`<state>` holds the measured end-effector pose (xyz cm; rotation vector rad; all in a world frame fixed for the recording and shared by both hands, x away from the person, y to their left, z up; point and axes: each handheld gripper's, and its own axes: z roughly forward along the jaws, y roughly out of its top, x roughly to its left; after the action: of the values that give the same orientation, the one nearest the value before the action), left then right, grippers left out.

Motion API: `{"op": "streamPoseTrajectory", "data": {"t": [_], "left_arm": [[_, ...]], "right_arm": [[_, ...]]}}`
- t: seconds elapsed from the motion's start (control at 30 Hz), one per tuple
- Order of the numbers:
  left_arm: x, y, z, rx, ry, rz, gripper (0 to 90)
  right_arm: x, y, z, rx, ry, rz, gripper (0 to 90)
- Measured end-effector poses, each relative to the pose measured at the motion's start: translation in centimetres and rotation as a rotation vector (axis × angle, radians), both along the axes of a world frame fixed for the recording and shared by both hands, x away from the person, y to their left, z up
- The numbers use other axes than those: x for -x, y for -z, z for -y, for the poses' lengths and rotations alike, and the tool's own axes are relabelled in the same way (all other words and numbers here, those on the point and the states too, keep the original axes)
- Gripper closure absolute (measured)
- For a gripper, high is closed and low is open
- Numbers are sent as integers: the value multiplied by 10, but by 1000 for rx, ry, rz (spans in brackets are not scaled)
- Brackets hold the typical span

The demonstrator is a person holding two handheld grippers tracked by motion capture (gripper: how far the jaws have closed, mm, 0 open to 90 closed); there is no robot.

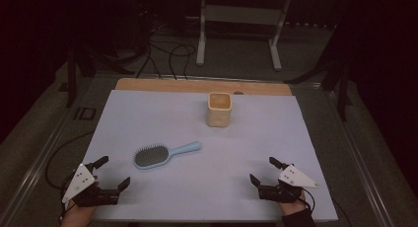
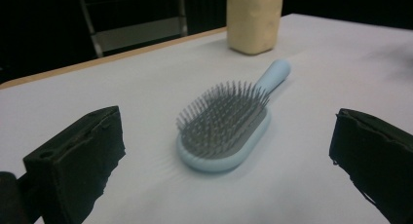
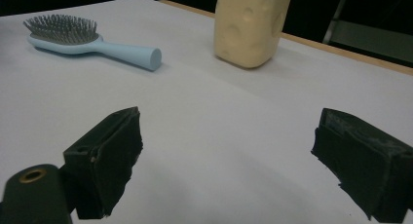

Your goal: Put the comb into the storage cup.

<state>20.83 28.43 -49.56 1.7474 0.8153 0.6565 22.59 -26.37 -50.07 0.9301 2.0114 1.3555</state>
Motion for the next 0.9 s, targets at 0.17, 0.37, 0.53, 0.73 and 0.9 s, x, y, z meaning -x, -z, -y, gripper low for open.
{"op": "streamPoseTrajectory", "data": {"t": [0.17,0.37,0.53,0.73,0.9], "left_arm": [[0,-8,3,-9,18,-3,0],[-1,-24,1,-11,13,5,0],[-4,-39,1,-9,33,9,0],[-12,-53,4,-6,59,9,0],[-18,-61,12,-3,86,3,0]], "right_arm": [[0,-1,0,-4,3,6,100],[0,-2,1,-4,6,14,100],[1,-3,1,-3,5,18,100],[1,-4,1,-3,4,19,100],[1,-3,1,-4,6,16,100]]}}
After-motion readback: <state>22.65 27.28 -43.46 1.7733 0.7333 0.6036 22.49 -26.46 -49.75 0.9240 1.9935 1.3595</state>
